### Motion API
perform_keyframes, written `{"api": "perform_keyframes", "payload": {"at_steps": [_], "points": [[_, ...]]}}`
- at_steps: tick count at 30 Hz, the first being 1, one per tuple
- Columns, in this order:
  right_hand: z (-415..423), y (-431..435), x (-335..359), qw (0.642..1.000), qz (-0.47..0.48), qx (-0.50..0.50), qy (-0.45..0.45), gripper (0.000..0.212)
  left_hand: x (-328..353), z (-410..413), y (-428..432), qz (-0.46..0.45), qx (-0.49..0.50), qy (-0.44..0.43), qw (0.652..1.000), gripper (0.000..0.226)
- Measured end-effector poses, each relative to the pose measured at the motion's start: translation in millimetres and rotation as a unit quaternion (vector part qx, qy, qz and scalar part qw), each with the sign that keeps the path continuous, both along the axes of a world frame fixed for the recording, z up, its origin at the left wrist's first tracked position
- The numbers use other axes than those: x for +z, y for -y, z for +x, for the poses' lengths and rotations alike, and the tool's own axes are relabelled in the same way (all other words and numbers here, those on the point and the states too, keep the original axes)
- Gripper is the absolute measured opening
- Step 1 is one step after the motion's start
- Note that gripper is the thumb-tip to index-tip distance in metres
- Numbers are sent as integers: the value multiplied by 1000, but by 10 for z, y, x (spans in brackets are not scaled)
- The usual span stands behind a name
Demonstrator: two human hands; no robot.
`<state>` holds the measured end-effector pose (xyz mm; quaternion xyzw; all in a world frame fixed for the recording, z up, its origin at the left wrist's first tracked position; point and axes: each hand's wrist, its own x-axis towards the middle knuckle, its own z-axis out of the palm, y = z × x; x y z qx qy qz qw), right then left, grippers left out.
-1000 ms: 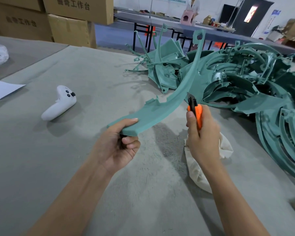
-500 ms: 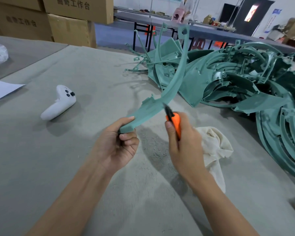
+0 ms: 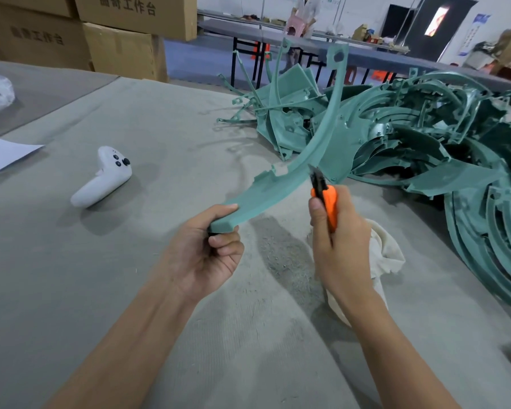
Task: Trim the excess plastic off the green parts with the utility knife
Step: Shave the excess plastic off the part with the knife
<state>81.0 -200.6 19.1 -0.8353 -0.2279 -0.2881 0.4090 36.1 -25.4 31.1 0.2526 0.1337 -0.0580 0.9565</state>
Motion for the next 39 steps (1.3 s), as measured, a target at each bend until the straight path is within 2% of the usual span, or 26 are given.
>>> {"api": "perform_keyframes", "payload": {"at_steps": [3, 7, 12, 16, 21, 27, 33, 36, 39], "points": [[-126, -136, -53, 999, -32, 38, 19, 10, -8, 13, -30, -22, 9, -1, 1000, 19], [-123, -151, -23, 998, -28, 46, 22, 8, -4, 19, -61, -22, 10, 3, 1000, 21], [-27, -37, 16, 1000, 5, -7, 4, 13, -15, 14, -19, -15, -8, -1, 1000, 24], [-148, -140, -28, 999, -27, 14, 19, 14, -18, 21, -13, -31, 5, 3, 1000, 21], [-292, -287, -63, 994, -72, 40, 74, 27, -19, 38, -17, -45, 27, 8, 999, 24], [-121, -138, -9, 1000, -19, 15, 15, 12, -22, 33, 26, -10, 23, 13, 1000, 22], [-342, -338, -78, 994, -72, 67, 46, 28, -21, 66, 44, -36, 73, 11, 997, 20], [-260, -318, -58, 996, -41, 76, 17, 25, -14, 56, 29, -43, 78, 16, 996, 22], [-161, -223, -38, 999, -14, 42, -7, 15, -14, 36, 67, -40, 61, 14, 997, 23]]}}
